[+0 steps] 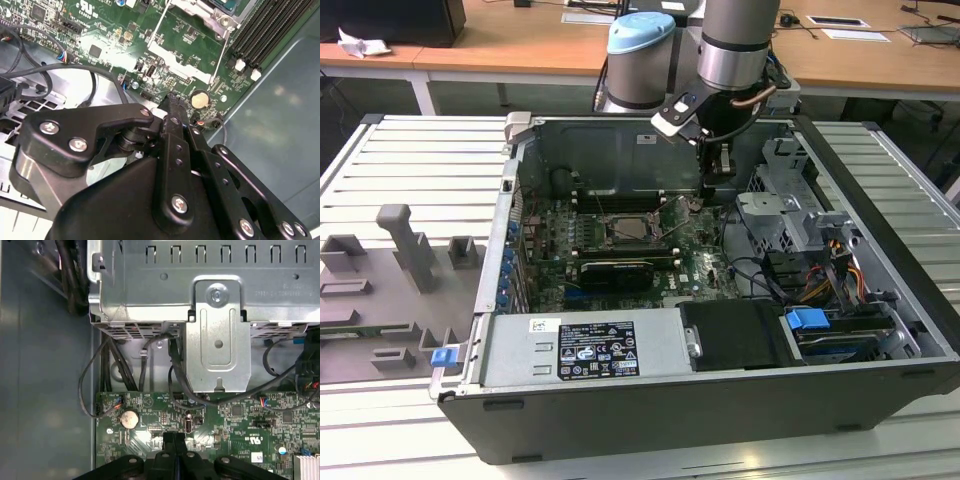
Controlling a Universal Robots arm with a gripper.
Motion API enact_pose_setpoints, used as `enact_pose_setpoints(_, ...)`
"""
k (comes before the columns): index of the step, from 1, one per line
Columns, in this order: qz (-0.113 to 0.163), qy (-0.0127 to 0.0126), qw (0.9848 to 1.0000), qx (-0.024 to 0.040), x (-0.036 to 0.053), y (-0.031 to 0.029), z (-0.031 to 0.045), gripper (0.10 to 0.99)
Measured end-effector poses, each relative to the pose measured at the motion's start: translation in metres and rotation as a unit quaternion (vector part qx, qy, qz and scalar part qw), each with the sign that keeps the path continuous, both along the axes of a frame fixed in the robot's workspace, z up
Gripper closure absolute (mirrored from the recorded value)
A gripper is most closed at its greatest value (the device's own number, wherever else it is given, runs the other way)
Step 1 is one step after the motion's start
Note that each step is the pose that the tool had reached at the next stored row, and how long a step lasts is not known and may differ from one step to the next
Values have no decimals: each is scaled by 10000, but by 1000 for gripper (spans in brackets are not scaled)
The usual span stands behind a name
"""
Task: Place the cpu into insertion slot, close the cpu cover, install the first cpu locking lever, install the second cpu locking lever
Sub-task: 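Close the cpu cover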
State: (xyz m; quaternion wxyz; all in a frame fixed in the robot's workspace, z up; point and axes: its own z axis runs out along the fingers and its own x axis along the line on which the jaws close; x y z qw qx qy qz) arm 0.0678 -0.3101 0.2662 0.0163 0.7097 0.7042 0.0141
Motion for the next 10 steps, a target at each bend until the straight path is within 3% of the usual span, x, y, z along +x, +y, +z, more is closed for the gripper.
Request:
enact_pose_setpoints(6, 3, -1, 10000, 2, 7, 1, -16, 980)
enact_pose_setpoints(8, 7, 0, 10000, 1, 7, -2, -54, 980)
enact_pose_setpoints(10, 37, 0, 10000, 0, 6, -50, -113, 980)
